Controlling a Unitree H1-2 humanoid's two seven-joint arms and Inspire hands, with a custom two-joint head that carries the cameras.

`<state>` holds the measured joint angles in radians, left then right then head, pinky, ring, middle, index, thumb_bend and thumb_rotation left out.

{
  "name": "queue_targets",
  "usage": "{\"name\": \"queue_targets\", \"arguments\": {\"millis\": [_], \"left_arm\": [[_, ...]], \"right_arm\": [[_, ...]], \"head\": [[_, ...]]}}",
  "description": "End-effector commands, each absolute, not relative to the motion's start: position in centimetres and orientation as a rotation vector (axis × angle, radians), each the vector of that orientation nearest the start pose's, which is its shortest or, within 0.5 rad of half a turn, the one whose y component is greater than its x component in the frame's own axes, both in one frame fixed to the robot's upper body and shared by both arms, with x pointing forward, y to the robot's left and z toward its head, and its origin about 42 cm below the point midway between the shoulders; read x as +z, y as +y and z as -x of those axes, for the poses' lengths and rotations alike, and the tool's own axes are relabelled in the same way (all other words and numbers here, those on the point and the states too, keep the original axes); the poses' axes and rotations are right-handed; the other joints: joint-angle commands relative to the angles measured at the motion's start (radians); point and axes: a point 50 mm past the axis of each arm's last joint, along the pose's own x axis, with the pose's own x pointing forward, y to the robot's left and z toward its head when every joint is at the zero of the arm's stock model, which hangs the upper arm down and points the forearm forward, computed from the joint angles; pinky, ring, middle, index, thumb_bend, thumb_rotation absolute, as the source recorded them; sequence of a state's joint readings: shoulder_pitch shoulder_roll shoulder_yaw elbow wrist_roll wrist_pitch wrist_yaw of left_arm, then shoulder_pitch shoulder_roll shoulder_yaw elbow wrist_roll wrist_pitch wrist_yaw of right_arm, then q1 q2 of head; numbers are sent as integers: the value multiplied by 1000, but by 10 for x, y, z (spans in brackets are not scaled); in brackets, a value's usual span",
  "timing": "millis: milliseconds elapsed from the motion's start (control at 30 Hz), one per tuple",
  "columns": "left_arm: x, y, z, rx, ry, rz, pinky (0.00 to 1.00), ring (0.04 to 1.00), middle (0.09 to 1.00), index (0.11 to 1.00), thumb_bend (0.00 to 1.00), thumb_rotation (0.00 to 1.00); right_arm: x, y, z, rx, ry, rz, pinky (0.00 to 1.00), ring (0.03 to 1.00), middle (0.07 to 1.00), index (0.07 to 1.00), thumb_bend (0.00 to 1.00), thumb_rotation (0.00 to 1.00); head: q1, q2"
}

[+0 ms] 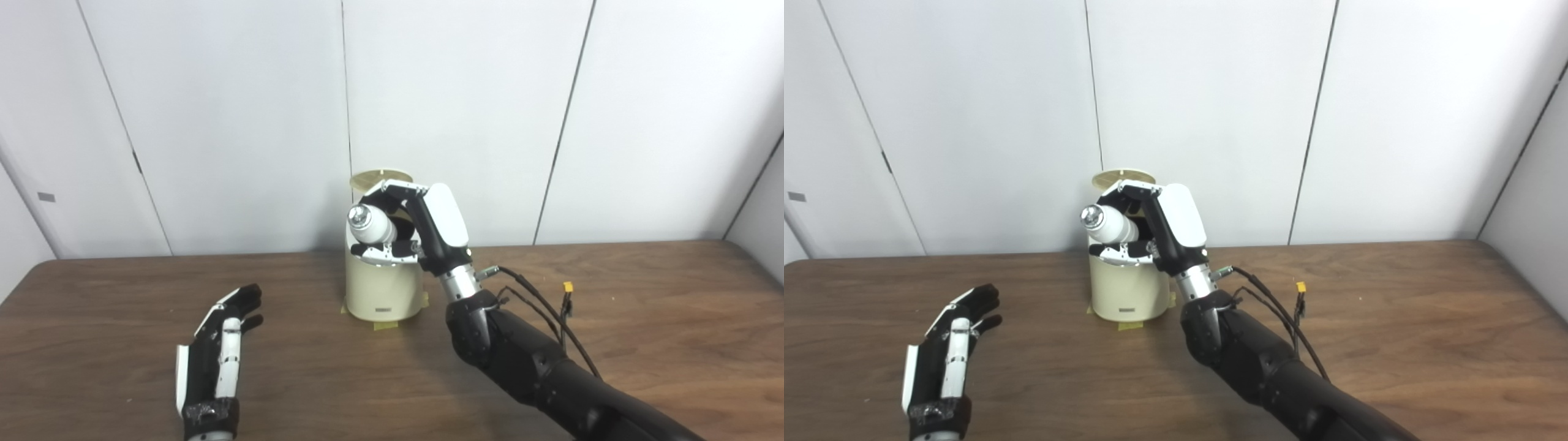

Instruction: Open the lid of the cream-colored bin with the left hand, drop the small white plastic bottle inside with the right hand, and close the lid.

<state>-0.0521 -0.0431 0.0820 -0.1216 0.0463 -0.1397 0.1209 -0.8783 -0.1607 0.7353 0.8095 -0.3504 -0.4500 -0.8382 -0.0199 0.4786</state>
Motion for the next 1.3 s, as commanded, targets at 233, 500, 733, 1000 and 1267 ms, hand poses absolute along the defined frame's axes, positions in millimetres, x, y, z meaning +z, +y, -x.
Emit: {"name": "queue_targets", "arguments": {"millis": [233,500,733,1000,1267], "left_arm": [[169,219,-300,184,-391,-3,743,796,770,744,183,776],[170,218,-300,185,-387,-7,745,794,770,744,183,777],[171,218,-300,185,-386,-1,747,798,773,746,182,768],[170,218,-301,184,-390,5,736,793,769,741,181,752],[170,219,-302,180,-391,0,747,800,774,747,185,769]], "right_arm": [[237,-102,-491,36,-879,619,398,460,492,444,503,0],[236,-104,-492,28,-860,605,399,461,489,443,503,0],[235,-103,-492,16,-853,600,413,463,496,465,513,0],[235,-102,-492,7,-868,616,456,516,495,482,531,0],[236,-101,-492,15,-841,575,473,513,497,481,531,0]], "head": [[-4,1],[-4,0],[-5,1],[-6,1],[-8,1]]}}
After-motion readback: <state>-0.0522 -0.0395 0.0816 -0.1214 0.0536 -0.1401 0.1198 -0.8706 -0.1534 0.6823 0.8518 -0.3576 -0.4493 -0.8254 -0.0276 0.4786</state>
